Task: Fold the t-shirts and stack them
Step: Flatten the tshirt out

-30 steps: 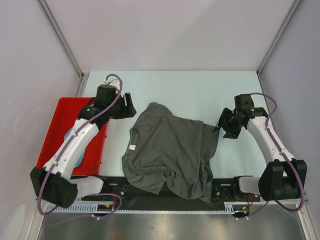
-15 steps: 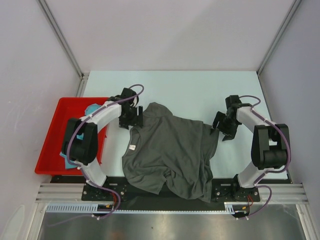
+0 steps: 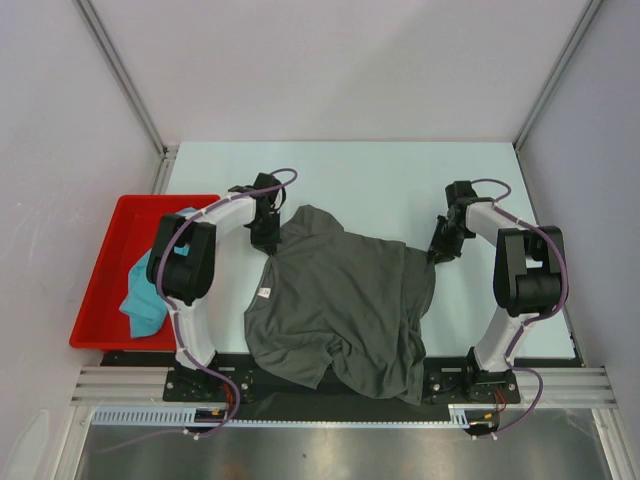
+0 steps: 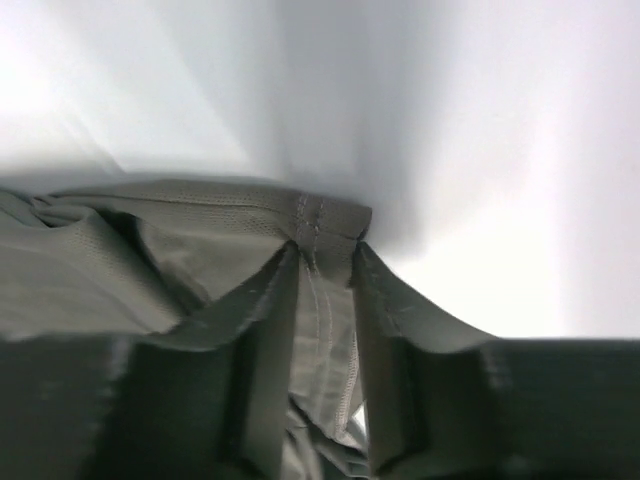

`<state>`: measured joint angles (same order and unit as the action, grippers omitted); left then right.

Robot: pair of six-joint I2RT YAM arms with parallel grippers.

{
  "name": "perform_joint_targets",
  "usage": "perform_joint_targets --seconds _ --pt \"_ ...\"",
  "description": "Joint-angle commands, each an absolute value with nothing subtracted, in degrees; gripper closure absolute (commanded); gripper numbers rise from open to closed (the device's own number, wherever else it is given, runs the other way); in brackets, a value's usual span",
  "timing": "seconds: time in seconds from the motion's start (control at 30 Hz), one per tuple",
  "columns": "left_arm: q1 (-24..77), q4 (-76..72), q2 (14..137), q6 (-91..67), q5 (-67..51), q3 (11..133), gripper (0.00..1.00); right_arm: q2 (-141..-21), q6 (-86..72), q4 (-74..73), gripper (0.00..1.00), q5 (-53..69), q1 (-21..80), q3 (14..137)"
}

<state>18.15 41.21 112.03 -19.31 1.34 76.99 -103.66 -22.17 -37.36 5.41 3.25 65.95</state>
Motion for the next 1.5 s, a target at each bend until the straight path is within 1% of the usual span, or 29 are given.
perform_joint_targets --seconds 0.0,0.03,0.1,0.23,0.27,0.3,0.4,0.77,1.0,1.1,1.3,1.47 --pt "17.5 40.6 112.2 -17.8 3.1 79.7 0.95 -103.2 -22.0 -35.0 0.74 4.7 3.3 67.9" --pt "17.5 41.0 111.4 -17.8 3.7 80.2 1.00 -102.7 -22.1 -34.9 0.85 4.1 3.3 67.8" --pt "17.5 40.8 107.4 -17.8 4.5 80.2 1.00 -99.4 -22.7 -35.1 1.00 1.3 3.5 67.6" --pt "17.5 40.7 99.2 -17.6 4.2 80.1 1.00 -90.1 -23.1 -36.3 1.00 -4.7 4.7 67.2" --pt "17.5 40.7 97.6 -17.5 4.2 80.1 1.00 -85.9 -23.4 -37.2 1.00 -6.5 4.9 67.3" --pt "17.5 40.3 94.3 -17.3 4.0 79.7 1.00 -83.4 -23.6 -37.5 1.00 -6.9 5.1 67.4" --pt "17.5 39.5 89.4 -16.5 4.3 79.0 1.00 -75.7 -24.7 -38.7 1.00 -8.1 5.1 68.6" --pt "17.5 40.3 68.8 -16.0 3.1 78.4 1.00 -58.7 -25.0 -47.2 1.00 -9.8 5.0 75.8" --pt "17.5 43.2 56.2 -15.3 5.4 82.6 1.00 -50.0 -23.6 -53.4 1.00 -11.8 4.9 83.8" --pt "17.5 43.4 53.2 -16.3 6.3 84.5 1.00 -47.0 -23.3 -53.9 1.00 -12.3 4.8 85.4" --pt "17.5 41.3 51.9 -16.6 6.5 88.2 1.00 -45.3 -22.5 -52.1 1.00 -13.1 4.8 87.7" --pt "17.5 39.4 57.4 -16.3 6.0 92.1 1.00 -49.7 -21.8 -50.3 1.00 -13.5 4.8 90.1"
